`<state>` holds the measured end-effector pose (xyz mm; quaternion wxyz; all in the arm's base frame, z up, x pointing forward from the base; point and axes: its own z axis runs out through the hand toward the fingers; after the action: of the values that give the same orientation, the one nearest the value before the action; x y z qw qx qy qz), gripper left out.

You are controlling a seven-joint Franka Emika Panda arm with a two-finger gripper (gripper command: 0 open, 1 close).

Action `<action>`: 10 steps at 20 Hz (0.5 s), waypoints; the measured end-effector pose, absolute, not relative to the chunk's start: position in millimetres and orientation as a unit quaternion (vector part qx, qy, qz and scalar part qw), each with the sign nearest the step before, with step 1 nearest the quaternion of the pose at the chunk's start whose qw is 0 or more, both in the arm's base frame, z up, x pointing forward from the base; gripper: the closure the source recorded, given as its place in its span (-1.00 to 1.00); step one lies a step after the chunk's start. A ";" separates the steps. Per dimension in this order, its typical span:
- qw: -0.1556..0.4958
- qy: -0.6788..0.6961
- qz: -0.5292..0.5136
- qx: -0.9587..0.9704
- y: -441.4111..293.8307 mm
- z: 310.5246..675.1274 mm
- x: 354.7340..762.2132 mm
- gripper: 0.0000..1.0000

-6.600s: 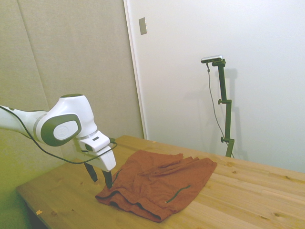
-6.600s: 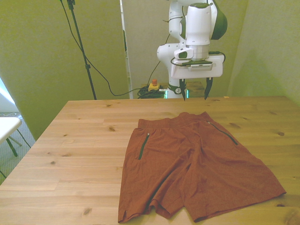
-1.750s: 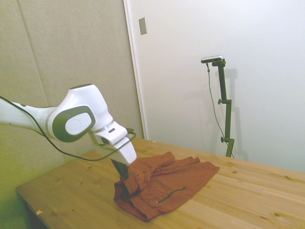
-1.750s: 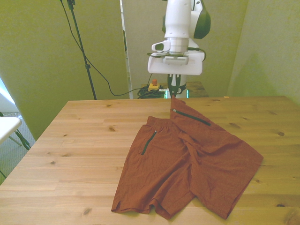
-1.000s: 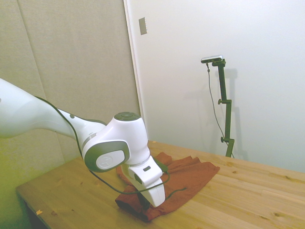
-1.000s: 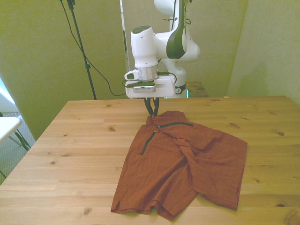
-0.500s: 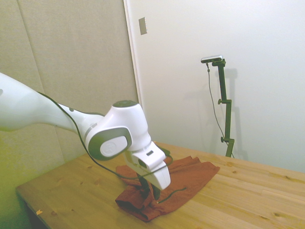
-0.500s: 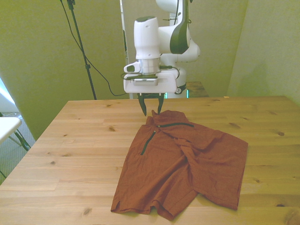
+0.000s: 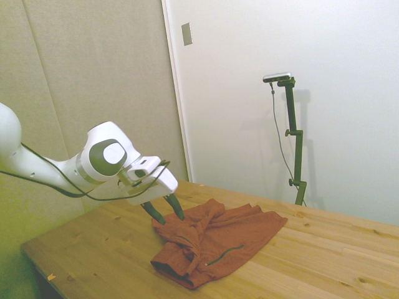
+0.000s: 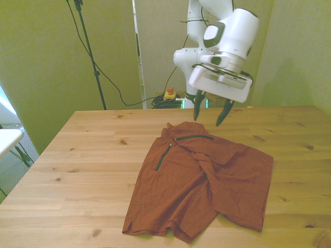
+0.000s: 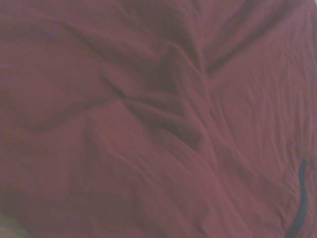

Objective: Fold the shorts

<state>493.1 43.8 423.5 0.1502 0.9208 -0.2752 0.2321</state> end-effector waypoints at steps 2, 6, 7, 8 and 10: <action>0.182 -0.230 0.265 0.919 80.5 412.7 500.3 -1.00; 0.223 -0.175 0.303 0.910 130.2 392.1 518.0 -1.00; 0.223 -0.168 0.302 0.911 141.5 384.8 522.3 -1.00; 0.219 -0.162 0.300 0.914 154.6 377.5 525.9 -1.00; 0.214 -0.148 0.297 0.919 178.9 367.1 531.7 -1.00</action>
<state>531.7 178.9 367.1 0.2140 0.9188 -0.1484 0.2967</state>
